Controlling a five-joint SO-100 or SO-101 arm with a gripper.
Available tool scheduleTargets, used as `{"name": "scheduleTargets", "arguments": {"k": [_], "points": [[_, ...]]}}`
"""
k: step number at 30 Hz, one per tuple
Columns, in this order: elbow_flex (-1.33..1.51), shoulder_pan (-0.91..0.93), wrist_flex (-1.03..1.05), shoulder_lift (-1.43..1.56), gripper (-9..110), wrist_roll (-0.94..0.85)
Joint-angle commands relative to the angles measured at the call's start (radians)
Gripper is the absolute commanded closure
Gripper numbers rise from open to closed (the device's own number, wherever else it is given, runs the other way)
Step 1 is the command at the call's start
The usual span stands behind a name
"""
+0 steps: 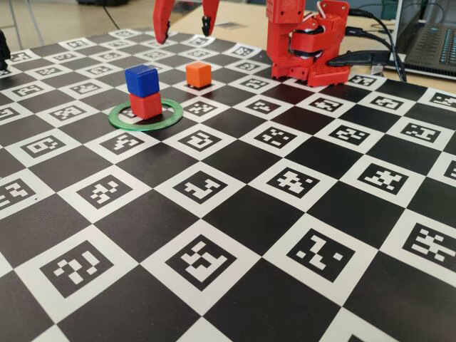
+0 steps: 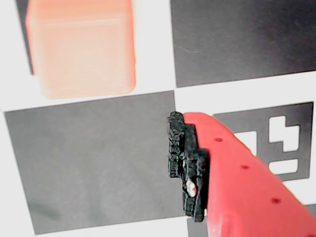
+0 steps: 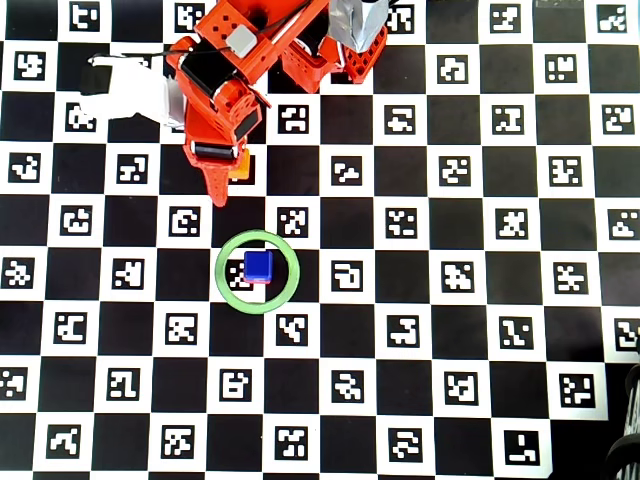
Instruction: Grab the red cube then put it in the green circle then put the blue cube on top and finally the orange cube on top
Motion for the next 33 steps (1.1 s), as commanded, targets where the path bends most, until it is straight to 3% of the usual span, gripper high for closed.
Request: {"name": "scheduleTargets", "arguments": {"k": [1, 25, 33], "points": [[0.037, 0.008, -0.049, 0.094, 57, -0.005], [0.337, 0.017, -0.417, 0.025, 56, 0.011], [0.336, 0.009, -0.436, 0.005, 56, 0.009]]}}
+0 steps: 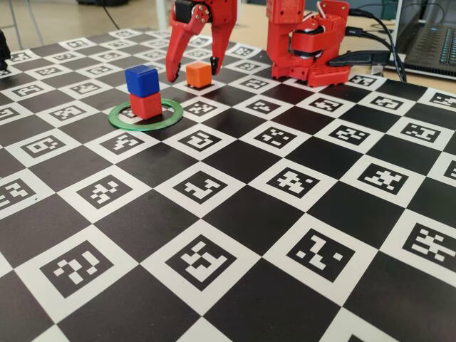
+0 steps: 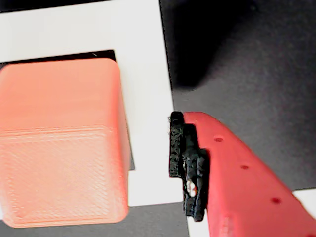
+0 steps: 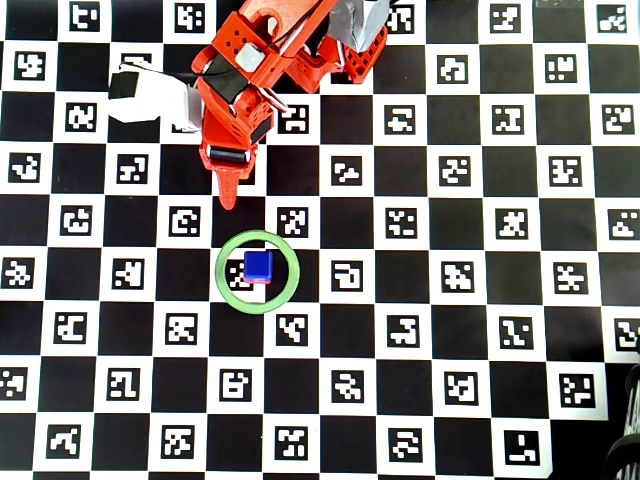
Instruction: Grab the red cube then put it in the green circle then put the blue cube on top and finally the orange cube on top
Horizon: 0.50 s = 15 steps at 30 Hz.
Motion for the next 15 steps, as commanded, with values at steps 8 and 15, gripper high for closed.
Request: {"name": "scheduleTargets", "arguments": {"k": [8, 15], "points": [[-0.02, -0.025, -0.021, -0.008, 56, 0.02], [-0.029, -0.034, -0.028, -0.018, 56, 0.043]]}}
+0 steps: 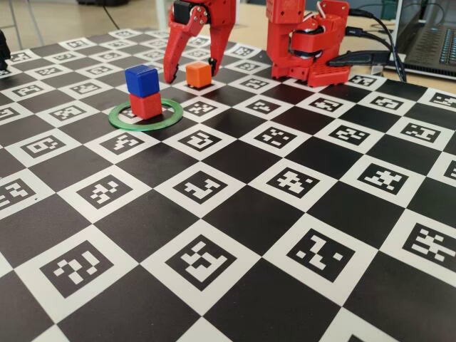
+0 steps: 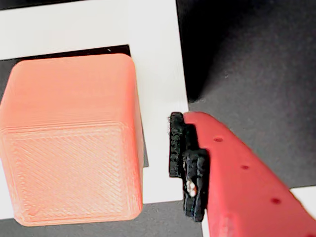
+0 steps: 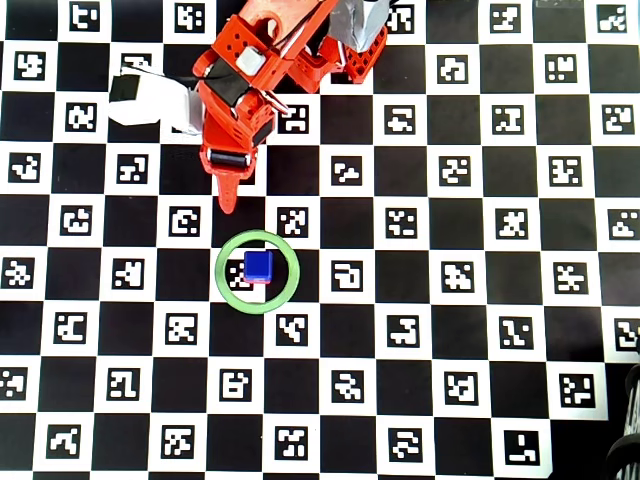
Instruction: Grab the red cube then put it in the green circle then put the blue cube on top and finally the orange cube on top
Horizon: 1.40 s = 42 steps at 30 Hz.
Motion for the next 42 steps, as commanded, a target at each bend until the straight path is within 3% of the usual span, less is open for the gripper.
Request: {"name": "scheduleTargets", "arguments": {"k": [1, 18, 31, 42], "points": [[-0.029, -0.005, -0.009, 0.005, 56, 0.006], [-0.031, 0.005, -0.02, 0.003, 58, 0.031], [-0.031, 0.002, -0.02, 0.005, 85, 0.025], [-0.052, -0.006, 0.043, 0.034, 92, 0.017]]}}
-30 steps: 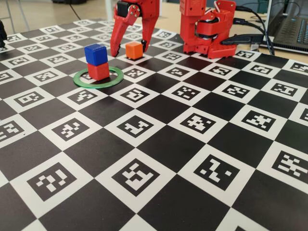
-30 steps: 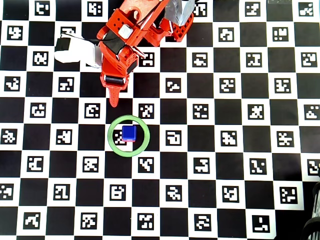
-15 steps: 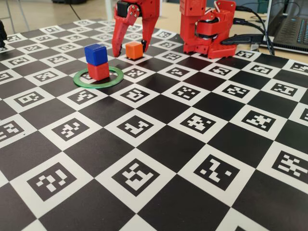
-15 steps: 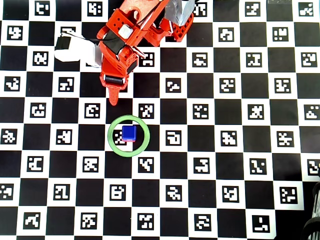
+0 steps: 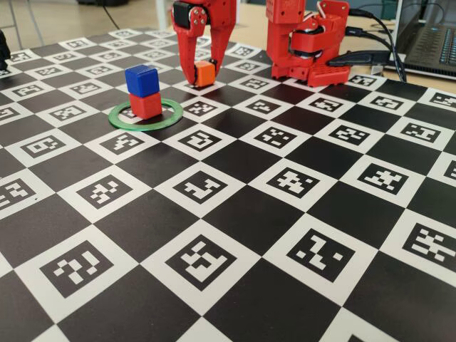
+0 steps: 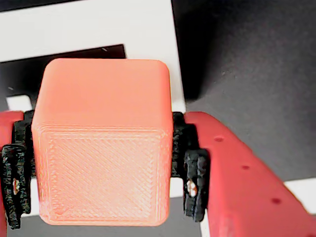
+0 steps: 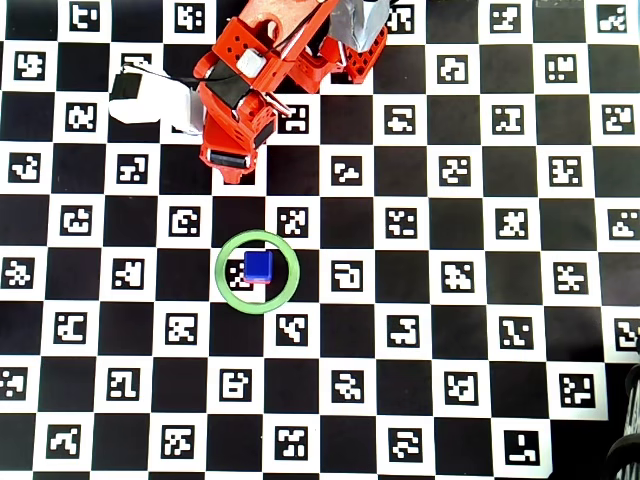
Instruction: Grab the red cube then put it in the green circle then put the blue cube on top and finally the orange cube on top
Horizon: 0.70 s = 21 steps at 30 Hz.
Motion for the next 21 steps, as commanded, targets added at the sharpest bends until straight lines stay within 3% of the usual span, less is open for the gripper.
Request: {"name": "scheduleTargets", "arguments": {"k": [1, 21], "points": [[-0.057, -0.008, 0.029, 0.034, 92, -0.011], [-0.629, -0.031, 0.523, -0.023, 92, 0.029]]}}
